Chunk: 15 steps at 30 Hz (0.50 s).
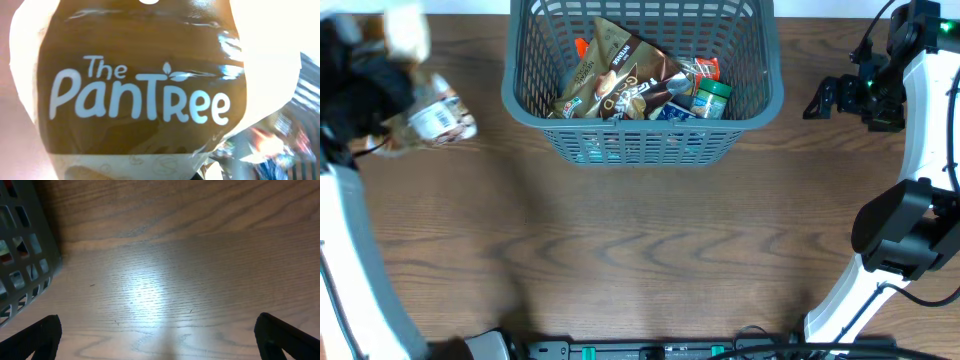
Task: Pack container
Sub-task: 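Carry the PanTree pouch into the basket and open the left gripper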
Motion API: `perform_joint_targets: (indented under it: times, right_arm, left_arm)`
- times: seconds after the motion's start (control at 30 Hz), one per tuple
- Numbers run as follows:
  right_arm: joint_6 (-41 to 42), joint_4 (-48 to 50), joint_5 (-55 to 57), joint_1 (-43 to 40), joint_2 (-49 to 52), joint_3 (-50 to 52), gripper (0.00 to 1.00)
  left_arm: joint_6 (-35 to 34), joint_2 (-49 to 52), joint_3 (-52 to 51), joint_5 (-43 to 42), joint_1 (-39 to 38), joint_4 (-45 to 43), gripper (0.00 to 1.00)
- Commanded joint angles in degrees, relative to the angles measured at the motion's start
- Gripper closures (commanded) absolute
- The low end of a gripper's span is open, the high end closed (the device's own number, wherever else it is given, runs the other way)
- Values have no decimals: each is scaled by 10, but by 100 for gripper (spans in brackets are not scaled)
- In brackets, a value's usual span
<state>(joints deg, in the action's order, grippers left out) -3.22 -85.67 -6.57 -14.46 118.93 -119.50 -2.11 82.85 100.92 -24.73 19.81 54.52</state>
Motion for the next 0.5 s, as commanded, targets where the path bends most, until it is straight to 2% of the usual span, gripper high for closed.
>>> perform_joint_targets:
  times: [0.0, 0.13, 0.3, 0.37, 0.47]
  right_arm:
    - [-7, 1, 3, 6, 4, 0, 1]
    - [-7, -3, 3, 6, 4, 0, 1]
    - [-7, -5, 3, 6, 4, 0, 1]
    - [-1, -5, 3, 5, 4, 0, 1]
    - [26, 0, 3, -3, 4, 0, 1]
  left_arm:
    - [148, -9, 47, 68, -79, 10, 94]
    - [276, -8, 83, 136, -185, -12, 94]
    - [501, 2, 83, 155, -293, -104, 94]
    - [547, 14, 83, 154, -327, -148, 94]
    - [576, 37, 83, 154, -376, -207, 94]
